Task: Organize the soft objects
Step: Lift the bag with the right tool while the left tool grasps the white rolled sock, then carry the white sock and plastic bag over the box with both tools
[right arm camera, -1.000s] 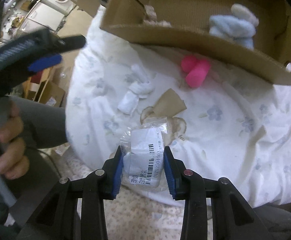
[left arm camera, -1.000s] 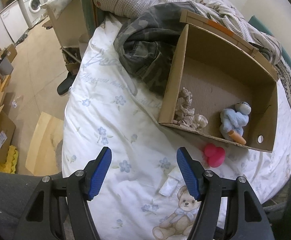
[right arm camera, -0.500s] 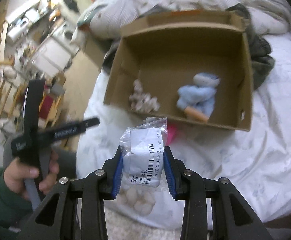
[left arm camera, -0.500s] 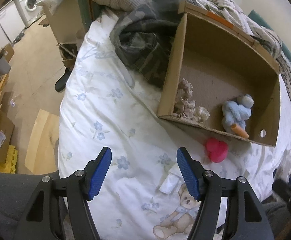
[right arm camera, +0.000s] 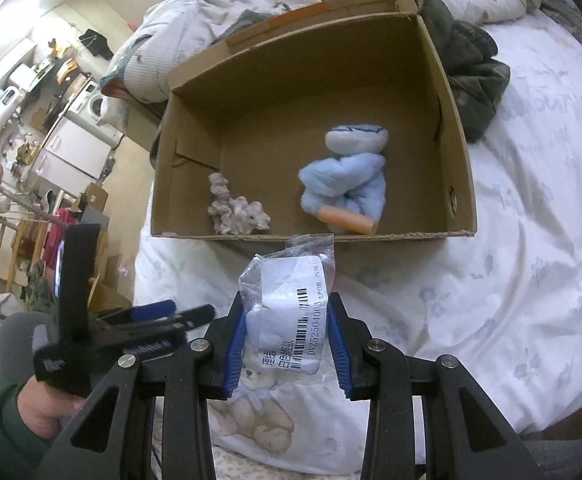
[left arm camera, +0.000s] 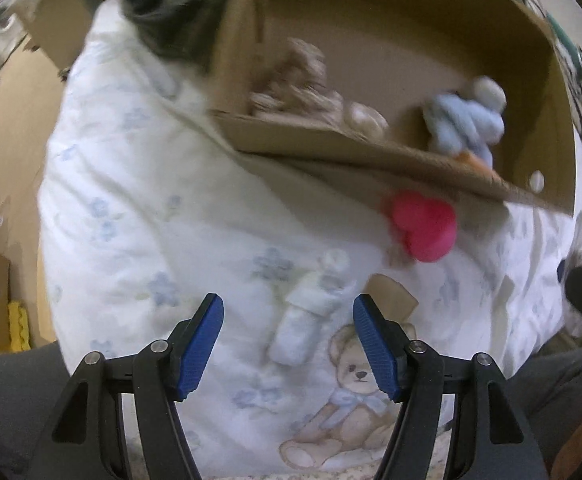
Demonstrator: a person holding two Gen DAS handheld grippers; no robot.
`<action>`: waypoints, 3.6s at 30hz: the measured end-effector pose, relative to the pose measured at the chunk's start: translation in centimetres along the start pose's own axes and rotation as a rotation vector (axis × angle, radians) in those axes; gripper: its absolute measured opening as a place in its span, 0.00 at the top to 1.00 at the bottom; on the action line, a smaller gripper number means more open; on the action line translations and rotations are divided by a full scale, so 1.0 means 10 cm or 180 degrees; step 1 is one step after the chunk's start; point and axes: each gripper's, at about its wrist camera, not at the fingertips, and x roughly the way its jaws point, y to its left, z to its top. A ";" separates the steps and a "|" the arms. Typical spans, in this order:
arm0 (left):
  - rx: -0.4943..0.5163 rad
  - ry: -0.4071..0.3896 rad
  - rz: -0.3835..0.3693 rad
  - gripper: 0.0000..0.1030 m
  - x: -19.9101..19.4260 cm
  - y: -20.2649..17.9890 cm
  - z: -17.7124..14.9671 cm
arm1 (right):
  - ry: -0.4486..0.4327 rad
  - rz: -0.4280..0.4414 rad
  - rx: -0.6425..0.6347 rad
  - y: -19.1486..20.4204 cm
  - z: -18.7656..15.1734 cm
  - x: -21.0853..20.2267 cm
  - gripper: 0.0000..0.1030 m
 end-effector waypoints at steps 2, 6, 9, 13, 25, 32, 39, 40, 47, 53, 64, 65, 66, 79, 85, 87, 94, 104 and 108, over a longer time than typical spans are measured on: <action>0.0083 0.0033 0.0045 0.37 0.07 -0.07 -0.01 | 0.0015 -0.0007 0.0002 -0.01 0.00 0.01 0.62; 0.0085 0.0045 0.0090 0.59 0.19 -0.10 0.02 | 0.0032 -0.0012 -0.0019 0.01 0.00 0.03 0.62; 0.0034 0.0092 -0.0168 0.77 0.22 -0.11 0.04 | 0.0046 -0.0006 -0.0047 0.02 -0.01 0.03 0.62; 0.0098 0.0042 -0.0141 0.83 0.17 -0.15 0.01 | 0.0070 -0.0018 -0.0067 0.03 -0.02 0.05 0.62; 0.0008 -0.0216 -0.0299 0.93 -0.16 -0.02 -0.13 | 0.0084 -0.0110 -0.0085 0.03 -0.03 0.06 0.62; -0.0147 -0.0597 -0.0451 0.93 -0.66 0.24 -0.14 | 0.0005 -0.0120 -0.0023 -0.02 -0.05 -0.03 0.62; -0.0121 -0.0920 -0.0336 0.93 -0.99 0.28 -0.18 | -0.0088 -0.0079 -0.0039 0.00 -0.07 -0.13 0.62; -0.0124 -0.0941 -0.0319 0.93 -1.00 0.26 -0.19 | -0.0085 -0.0087 -0.0040 0.00 -0.07 -0.12 0.62; -0.0051 -0.0984 -0.0213 0.93 -0.96 0.17 -0.22 | -0.0085 -0.0111 -0.0045 0.01 -0.08 -0.13 0.62; -0.0072 -0.1052 -0.0176 0.93 -1.05 0.16 -0.20 | -0.0120 -0.0092 -0.0021 0.00 -0.06 -0.18 0.62; 0.0094 -0.1372 -0.0122 0.93 -1.50 -0.01 0.24 | -0.0349 -0.0015 -0.0104 0.07 0.33 -0.47 0.62; 0.0117 -0.1390 -0.0111 0.93 -1.52 -0.02 0.29 | -0.0365 -0.0015 -0.0108 0.07 0.37 -0.47 0.62; 0.0140 -0.1407 -0.0098 0.93 -1.54 -0.05 0.36 | -0.0382 -0.0008 -0.0104 0.06 0.43 -0.47 0.62; 0.0467 -0.1406 0.0021 0.93 -1.18 -0.36 0.80 | -0.0444 -0.0087 0.0044 -0.18 0.73 -0.06 0.62; 0.0448 -0.1344 0.0021 0.93 -0.87 -0.37 0.83 | -0.0291 -0.0157 0.0078 -0.25 0.76 0.15 0.62; 0.0429 -0.1295 -0.0004 0.93 -0.80 -0.37 0.85 | -0.0246 -0.0165 0.0078 -0.25 0.77 0.22 0.62; 0.0362 -0.1155 -0.0045 0.93 -0.68 -0.31 0.89 | -0.0113 -0.0182 -0.0033 -0.14 0.78 0.40 0.62; 0.0337 -0.1061 -0.0091 0.93 -0.64 -0.34 0.89 | -0.0035 -0.0201 0.0013 -0.20 0.81 0.50 0.62; 0.0372 -0.1109 -0.0059 0.91 -0.67 -0.37 0.88 | -0.0037 -0.0282 0.0046 -0.25 0.82 0.53 0.61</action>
